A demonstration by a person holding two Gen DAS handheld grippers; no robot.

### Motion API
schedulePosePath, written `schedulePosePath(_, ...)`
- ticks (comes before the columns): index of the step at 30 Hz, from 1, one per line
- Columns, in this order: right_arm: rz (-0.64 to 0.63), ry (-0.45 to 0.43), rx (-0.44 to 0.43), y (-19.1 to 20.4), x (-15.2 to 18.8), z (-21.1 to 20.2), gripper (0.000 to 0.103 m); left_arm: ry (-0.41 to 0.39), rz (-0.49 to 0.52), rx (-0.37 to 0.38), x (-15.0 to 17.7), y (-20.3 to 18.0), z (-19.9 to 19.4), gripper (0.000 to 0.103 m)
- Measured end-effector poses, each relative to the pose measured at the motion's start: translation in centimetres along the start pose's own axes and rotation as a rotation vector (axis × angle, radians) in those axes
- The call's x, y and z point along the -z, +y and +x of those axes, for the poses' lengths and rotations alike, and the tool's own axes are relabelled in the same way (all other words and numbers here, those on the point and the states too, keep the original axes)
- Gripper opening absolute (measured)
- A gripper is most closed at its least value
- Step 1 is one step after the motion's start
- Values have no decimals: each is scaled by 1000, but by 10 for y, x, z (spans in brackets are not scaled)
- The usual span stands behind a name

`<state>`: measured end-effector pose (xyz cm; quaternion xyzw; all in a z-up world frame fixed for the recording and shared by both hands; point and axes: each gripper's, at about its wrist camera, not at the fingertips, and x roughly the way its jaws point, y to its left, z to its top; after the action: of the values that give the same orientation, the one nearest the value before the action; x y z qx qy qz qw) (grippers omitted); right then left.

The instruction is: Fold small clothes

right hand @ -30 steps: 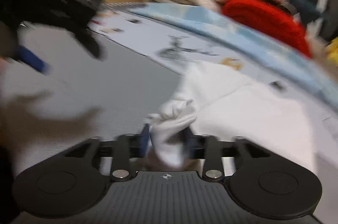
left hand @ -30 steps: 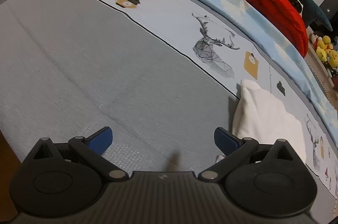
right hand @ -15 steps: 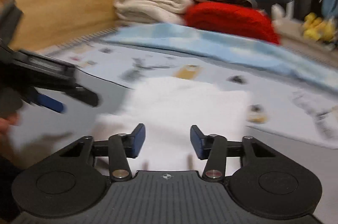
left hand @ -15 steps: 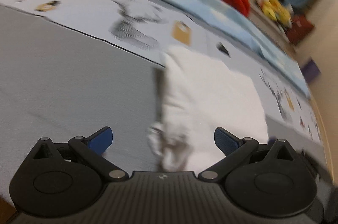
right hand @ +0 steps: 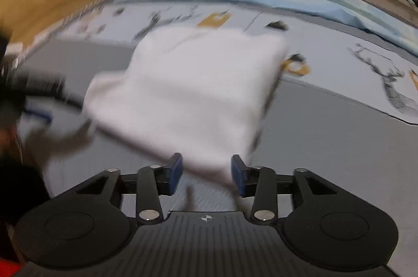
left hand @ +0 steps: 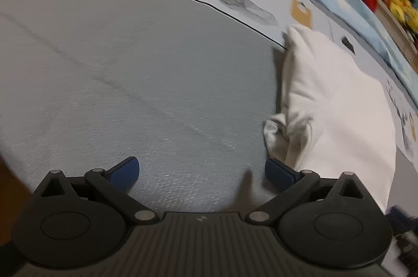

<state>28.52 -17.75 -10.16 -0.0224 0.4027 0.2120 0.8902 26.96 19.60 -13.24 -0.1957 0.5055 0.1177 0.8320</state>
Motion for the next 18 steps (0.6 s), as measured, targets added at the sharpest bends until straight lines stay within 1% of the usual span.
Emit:
schedulePosePath(1, 23, -22, 12, -11, -10, -4, 62, -1, -23, 15, 2, 2, -3, 103)
schedulePosePath(3, 49, -50, 14, -30, -32, -2, 64, 5, -55, 57, 7, 4, -7, 103)
schedulePosePath(4, 65, -54, 10, -40, -45, 3, 65, 11, -73, 97, 9, 5, -8, 103)
schedulePosePath(5, 88, -57, -6, -52, -60, 8, 68, 22, -96, 153, 14, 8, -9, 103)
schedulePosePath(6, 115, -55, -32, -64, -75, 17, 73, 30, -119, 201, 19, 5, -9, 103)
schedulePosePath(7, 145, -44, -62, -76, -90, 27, 75, 33, -145, 243, 23, 1, -8, 103)
schedulePosePath(9, 212, -6, -106, -98, -121, 57, 78, 24, -194, 272, 29, -7, -3, 103)
schedulePosePath(11, 263, 38, -123, -112, -147, 93, 80, 28, -232, 281, 30, -16, 6, 102)
schedulePosePath(13, 277, 88, -109, -120, -163, 127, 80, -2, -266, 281, 30, -21, 11, 102)
schedulePosePath(14, 277, 121, -73, -121, -170, 145, 80, -17, -275, 287, 28, -23, 12, 102)
schedulePosePath(15, 278, 147, -36, -122, -173, 161, 80, -26, -283, 295, 25, -27, 13, 90)
schedulePosePath(16, 286, 174, -21, -124, -175, 176, 80, -40, -291, 296, 25, -27, 12, 75)
schedulePosePath(17, 300, 215, -41, -127, -176, 190, 78, -46, -286, 291, 23, -26, 12, 35)
schedulePosePath(18, 328, 262, -86, -132, -175, 202, 68, -45, -283, 285, 21, -24, 15, 22)
